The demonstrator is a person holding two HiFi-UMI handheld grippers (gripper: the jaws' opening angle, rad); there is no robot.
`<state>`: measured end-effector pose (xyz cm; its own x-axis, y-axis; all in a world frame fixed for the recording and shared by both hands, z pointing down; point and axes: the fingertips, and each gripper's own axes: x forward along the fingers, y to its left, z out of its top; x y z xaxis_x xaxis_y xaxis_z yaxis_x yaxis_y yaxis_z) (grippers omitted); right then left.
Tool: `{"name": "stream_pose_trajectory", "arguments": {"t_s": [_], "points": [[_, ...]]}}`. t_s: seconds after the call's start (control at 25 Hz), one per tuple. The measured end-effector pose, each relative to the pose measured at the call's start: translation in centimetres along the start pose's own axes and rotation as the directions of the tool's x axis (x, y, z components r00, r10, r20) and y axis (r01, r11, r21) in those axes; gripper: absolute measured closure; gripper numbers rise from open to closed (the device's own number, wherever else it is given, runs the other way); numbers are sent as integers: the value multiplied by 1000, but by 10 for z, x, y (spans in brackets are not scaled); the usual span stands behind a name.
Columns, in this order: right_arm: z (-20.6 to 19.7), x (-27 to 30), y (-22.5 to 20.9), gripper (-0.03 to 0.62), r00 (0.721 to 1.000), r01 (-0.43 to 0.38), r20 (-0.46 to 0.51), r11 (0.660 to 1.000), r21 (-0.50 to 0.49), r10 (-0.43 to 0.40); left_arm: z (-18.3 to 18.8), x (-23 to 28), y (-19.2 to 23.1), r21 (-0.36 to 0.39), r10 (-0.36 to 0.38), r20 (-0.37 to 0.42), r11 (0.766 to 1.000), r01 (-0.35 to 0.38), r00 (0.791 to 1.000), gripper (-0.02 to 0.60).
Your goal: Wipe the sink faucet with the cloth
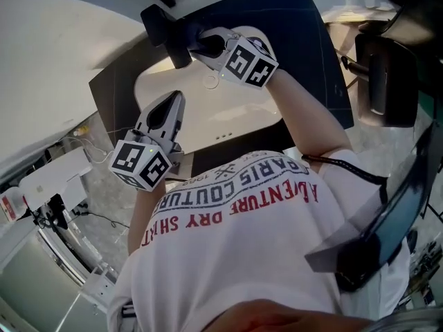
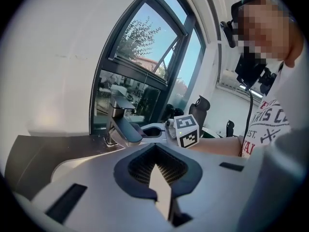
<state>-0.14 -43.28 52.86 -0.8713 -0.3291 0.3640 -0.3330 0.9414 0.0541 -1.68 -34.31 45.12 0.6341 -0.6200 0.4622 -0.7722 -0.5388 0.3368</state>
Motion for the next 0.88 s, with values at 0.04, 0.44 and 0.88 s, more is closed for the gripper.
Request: {"name": "stream_pose_trajectory", "arguments": {"t_s": [0.04, 0.44, 0.88], "points": [[1, 4, -4, 526, 1000, 6, 6, 1000, -2, -6, 0, 2, 2, -3, -4, -1, 1000, 4, 1000, 580], [3, 32, -30, 526, 998, 56, 22, 998, 29, -57, 5, 12, 18, -3, -21, -2, 1000, 21, 1000, 581], [-41, 44, -37, 526, 983, 118, -152, 989, 84, -105, -2, 10, 24, -19, -5, 1, 1000, 5, 1000, 580]]}}
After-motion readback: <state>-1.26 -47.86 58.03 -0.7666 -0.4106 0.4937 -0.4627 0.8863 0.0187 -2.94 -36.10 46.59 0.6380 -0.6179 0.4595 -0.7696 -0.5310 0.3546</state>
